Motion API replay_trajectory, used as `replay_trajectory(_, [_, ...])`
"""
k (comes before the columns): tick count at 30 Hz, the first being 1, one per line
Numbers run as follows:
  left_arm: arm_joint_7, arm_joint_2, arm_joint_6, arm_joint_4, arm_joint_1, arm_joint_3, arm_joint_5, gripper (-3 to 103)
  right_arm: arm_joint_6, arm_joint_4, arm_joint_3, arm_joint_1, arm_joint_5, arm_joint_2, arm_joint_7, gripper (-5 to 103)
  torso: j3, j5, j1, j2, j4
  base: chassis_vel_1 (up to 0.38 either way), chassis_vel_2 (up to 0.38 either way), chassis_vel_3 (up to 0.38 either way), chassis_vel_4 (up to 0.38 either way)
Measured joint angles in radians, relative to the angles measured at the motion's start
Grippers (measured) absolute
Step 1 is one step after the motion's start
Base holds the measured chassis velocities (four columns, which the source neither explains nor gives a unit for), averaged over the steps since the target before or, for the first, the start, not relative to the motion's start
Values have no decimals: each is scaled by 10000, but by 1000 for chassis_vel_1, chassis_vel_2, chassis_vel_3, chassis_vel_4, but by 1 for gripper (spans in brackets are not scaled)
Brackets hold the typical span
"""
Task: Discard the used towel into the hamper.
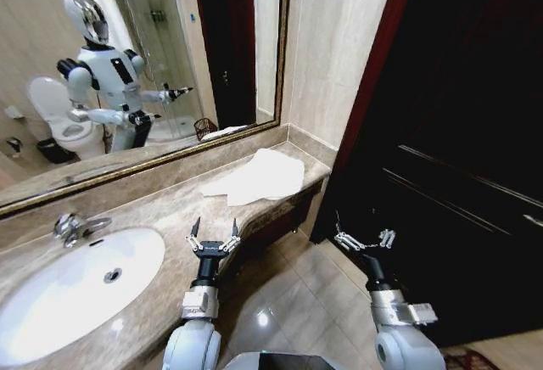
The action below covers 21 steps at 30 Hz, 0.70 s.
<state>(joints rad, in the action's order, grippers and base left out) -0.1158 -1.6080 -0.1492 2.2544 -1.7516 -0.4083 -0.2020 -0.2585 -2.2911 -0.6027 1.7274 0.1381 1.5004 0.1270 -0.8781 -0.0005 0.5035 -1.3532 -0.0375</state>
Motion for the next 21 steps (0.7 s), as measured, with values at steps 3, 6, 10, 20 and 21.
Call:
replay_trajectory(3, [22,0,13,3,37,-54,104,100,-403,136,40,-123,113,-10,-24,100,-2,10,4,2,-3,-172,185,166,-156])
replay_trajectory(6, [105,-1,581,174,251,-75,437,101,-634,285,117,-149,158,-22,-24,100,-3,5,10,4,-6,-124,137,107,-94])
replay_trajectory(10, [212,0,1563,326,639,-72,991,99,-711,403,157,-30,13,-40,-9,100,-2,4,5,3,4,-51,58,4,-23])
replay_trajectory(20, [181,0,3165,-476,2126,-50,2193,99,-805,578,118,110,-143,-53,14,100,1,3,-6,-1,-3,19,-16,-19,21])
replay_trajectory(21, [151,0,3316,-774,2500,-67,2277,99,-838,640,129,124,-172,-34,59,100,0,5,-3,0,0,0,0,0,0])
